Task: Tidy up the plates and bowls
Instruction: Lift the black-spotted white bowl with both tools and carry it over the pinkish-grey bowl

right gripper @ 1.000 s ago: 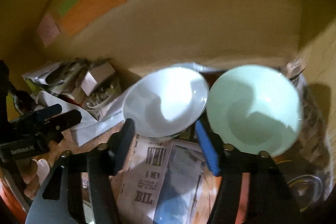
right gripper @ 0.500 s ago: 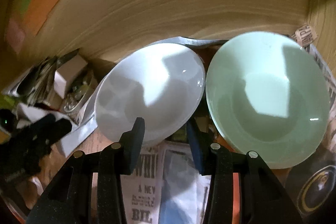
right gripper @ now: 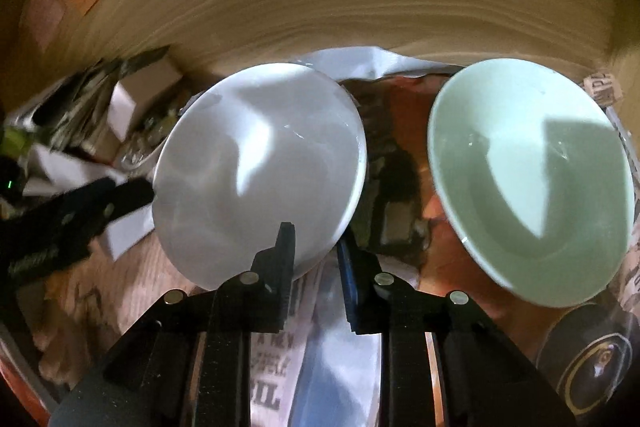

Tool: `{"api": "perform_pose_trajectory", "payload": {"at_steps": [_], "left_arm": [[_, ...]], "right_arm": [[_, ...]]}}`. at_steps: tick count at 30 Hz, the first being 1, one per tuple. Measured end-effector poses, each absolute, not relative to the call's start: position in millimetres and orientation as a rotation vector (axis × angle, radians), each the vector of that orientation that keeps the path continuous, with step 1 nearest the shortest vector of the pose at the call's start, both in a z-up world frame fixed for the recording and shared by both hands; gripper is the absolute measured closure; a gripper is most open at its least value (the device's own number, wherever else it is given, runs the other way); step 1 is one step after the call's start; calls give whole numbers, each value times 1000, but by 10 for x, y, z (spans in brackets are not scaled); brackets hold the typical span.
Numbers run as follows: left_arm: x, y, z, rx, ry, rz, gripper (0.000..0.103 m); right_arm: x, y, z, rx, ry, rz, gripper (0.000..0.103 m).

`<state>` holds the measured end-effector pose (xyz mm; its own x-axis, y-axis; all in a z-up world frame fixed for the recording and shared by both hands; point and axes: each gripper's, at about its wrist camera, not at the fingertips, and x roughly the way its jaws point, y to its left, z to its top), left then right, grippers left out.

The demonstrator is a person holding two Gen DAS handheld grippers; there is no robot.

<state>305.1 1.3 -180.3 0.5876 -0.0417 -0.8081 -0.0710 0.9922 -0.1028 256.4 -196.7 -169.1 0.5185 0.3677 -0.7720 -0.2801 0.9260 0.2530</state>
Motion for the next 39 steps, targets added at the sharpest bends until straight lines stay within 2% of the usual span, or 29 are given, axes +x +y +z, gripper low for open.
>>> {"api": "perform_pose_trajectory", "payload": {"at_steps": [4,7,9,18,20,22,29,39], "left_arm": [[3053,41,-1809,-130,952,25,27],[3049,19,-1824,-104,973,3,45],[3063,-17,-1864,-77,1005,-22,64],[3103,-106,-2015,-66,1059,-76,91],[3083,-136,-2012,-58,1055,-82,92],[3087,-245,-2028,-40,1045,-81,93],[3028,-375,-1969,1,1025,-78,93],[2561,-366,-1528,13,887,-91,93]], "right_arm": [[2393,-1995,-1666,66,960,447,84],[2317,-2045,-1655,60,963,468,84],[2303,-2060,-1648,69,964,463,83],[2525,-1912,-1751,105,960,410,81],[2540,-1894,-1759,103,957,405,81],[2525,-1898,-1737,97,947,401,88],[2468,-1895,-1711,117,933,389,88],[2133,-1901,-1359,131,825,409,88]]}}
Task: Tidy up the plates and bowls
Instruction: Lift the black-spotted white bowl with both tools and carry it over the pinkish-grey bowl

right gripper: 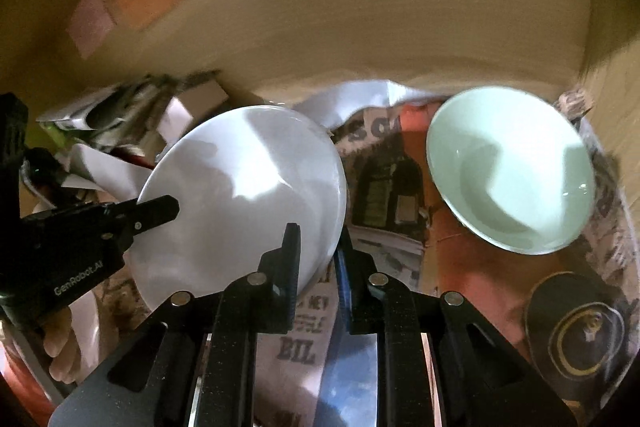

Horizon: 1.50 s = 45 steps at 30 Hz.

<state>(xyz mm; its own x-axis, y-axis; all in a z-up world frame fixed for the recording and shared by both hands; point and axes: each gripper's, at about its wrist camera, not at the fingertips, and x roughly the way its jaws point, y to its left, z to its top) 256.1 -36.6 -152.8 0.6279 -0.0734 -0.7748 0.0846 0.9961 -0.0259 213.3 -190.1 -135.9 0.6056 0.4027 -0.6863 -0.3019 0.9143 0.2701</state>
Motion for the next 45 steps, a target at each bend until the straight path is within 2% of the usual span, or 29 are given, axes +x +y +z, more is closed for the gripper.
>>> {"api": "perform_pose_trajectory", "payload": {"at_steps": [12,45], "left_arm": [[1885,-80,-1223,-41,783,-89,92],[315,877,-1447,-117,702,61,92]], "right_arm": [[1616,-1700,-1073,110,732,451,88],[654,-708,-1277,31,725,649,88]]}}
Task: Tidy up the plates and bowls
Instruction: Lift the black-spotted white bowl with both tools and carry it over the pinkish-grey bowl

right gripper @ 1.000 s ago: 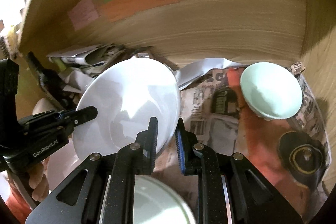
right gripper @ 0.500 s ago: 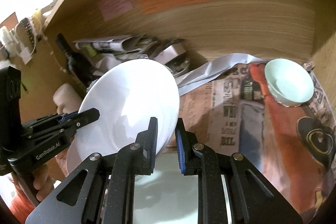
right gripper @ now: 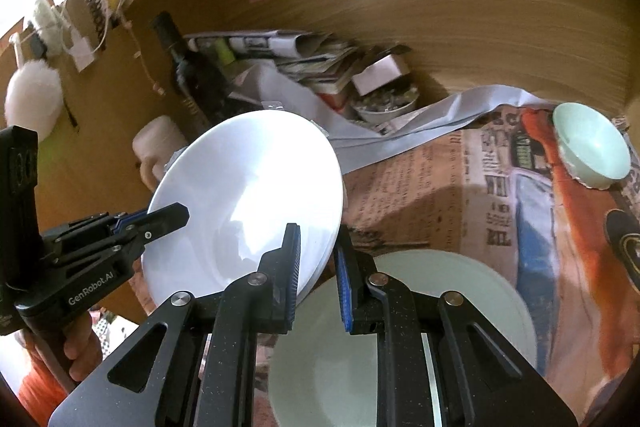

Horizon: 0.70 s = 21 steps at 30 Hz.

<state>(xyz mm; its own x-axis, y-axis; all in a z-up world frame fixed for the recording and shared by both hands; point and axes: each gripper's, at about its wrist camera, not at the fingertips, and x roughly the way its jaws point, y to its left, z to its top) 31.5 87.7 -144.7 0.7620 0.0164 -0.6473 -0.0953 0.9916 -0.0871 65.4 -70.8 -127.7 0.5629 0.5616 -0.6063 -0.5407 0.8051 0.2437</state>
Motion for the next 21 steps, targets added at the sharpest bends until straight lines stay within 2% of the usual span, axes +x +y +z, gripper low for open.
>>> {"api": "perform_pose_trajectory", "payload": {"at_steps": [21], "left_arm": [[66,1269,-1796,-135,751,167,92]], "right_arm": [[619,-139,-1571,-60,813,731,88]]}}
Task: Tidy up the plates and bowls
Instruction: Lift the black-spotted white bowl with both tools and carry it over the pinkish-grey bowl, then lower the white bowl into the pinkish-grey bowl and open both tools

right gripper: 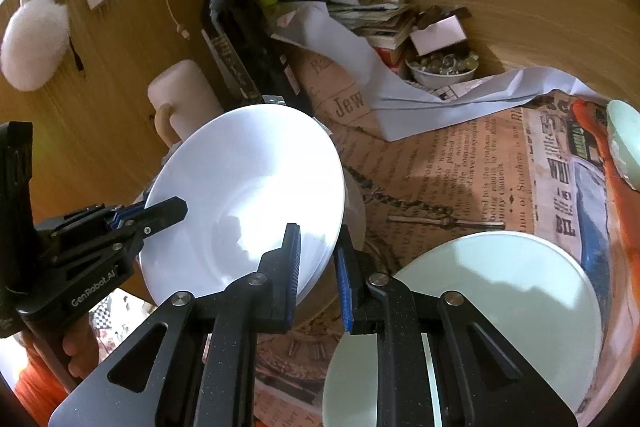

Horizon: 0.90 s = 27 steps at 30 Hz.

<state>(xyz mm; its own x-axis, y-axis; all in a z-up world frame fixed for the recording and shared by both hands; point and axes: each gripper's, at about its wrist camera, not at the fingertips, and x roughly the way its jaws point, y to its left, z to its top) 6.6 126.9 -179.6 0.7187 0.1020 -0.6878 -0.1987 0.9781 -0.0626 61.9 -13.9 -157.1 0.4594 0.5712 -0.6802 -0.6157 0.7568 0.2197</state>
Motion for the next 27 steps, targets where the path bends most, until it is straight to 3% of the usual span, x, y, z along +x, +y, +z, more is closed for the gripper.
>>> {"api": "perform_pose_trajectory", "payload": {"at_steps": [17,21,27], "left_arm": [[82,1185,-1997,33,763,235,87],[129,1171,-2062,61,781,238,83],[155,1232,-2094,8,799,211,79]], "right_arm": [[643,46,-1718,-161,829,714,87],[678,67,-1711,-184,821,695,83],[668,160,-1686,-257,810,714,68]]}}
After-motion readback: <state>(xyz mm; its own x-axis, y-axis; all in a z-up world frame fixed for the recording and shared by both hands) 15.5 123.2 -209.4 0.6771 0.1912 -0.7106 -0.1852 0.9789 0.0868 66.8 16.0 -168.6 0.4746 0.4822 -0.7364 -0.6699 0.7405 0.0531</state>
